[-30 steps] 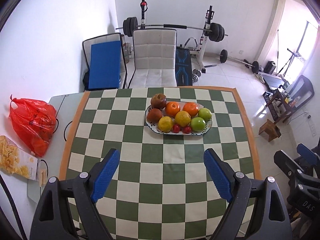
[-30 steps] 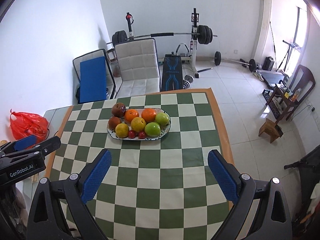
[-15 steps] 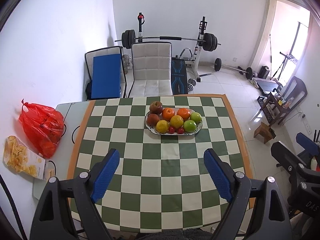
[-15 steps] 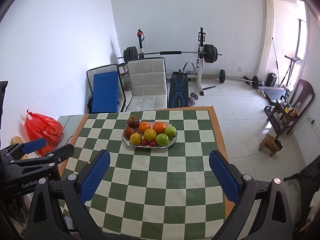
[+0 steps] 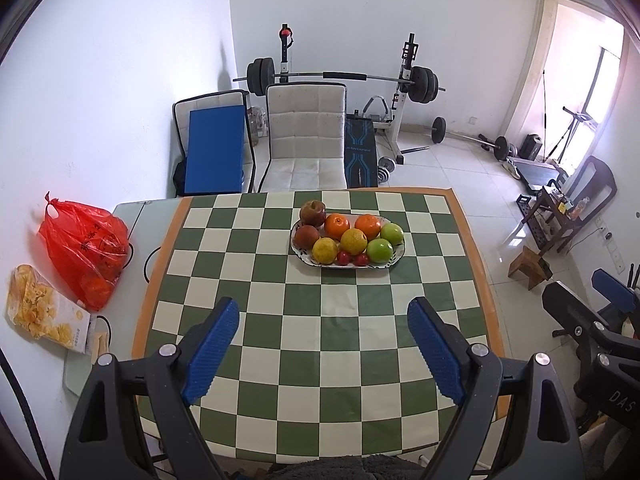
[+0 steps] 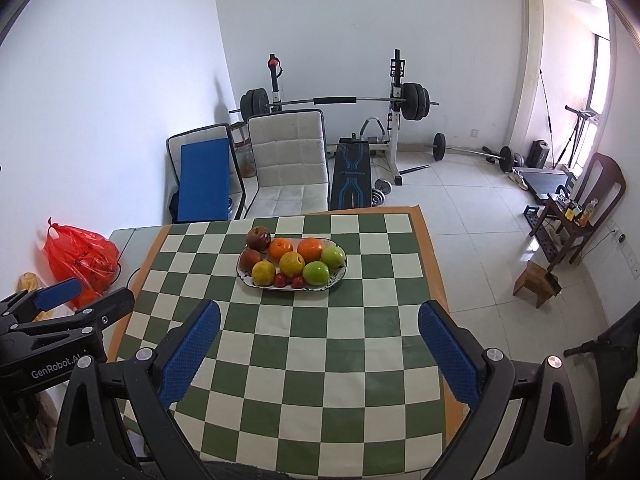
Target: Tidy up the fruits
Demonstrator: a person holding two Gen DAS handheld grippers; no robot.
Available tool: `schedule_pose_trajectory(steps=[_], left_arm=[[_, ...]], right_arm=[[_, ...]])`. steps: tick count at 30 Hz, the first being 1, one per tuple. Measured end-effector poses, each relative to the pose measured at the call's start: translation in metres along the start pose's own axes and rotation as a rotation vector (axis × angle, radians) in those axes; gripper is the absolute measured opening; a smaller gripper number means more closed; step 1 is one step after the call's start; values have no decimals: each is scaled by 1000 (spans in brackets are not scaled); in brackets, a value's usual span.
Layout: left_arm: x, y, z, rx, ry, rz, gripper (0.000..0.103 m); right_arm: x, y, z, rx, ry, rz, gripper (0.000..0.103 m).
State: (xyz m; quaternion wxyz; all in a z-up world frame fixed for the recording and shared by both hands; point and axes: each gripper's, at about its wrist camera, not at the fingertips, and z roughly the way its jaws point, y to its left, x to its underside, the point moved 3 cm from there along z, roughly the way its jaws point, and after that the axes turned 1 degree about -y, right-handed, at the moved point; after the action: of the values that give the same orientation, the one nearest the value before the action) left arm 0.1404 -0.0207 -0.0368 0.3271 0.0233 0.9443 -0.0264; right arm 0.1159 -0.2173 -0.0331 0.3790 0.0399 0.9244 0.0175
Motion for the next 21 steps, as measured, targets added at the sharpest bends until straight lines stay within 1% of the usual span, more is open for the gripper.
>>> schedule_pose_trajectory(steps=[2,3,4,5,10,11,16,21], left_arm=[[-3,-1,2,-6,-5,-3,87],[-4,-3,4,-9,-9,-4,90],[-6,-2,7,-10,-10,-5,99],[-8,-3,10,-11,-12,-6,101],[-17,-4,31,-42,-20,-8,101],[-19,-5,39,-53,-15,-10,101],[-20,-4,72,-59,33,-25,101],[-22,-4,103,-83,60,-28,101]], right_arm=[[-1,-4,4,2,-6,1,101],[-2,-5,6,4,-10,1,101],[-3,-7,11,10,-11,0,101],[-4,-9,16,12,-9,0,101],[-9,-18,46,17,-2,5,102],[-10,-20,54,18,5,4,102],[-11,-24,94,28,28,1,102],[-8,-31,133,30,62,13,102]])
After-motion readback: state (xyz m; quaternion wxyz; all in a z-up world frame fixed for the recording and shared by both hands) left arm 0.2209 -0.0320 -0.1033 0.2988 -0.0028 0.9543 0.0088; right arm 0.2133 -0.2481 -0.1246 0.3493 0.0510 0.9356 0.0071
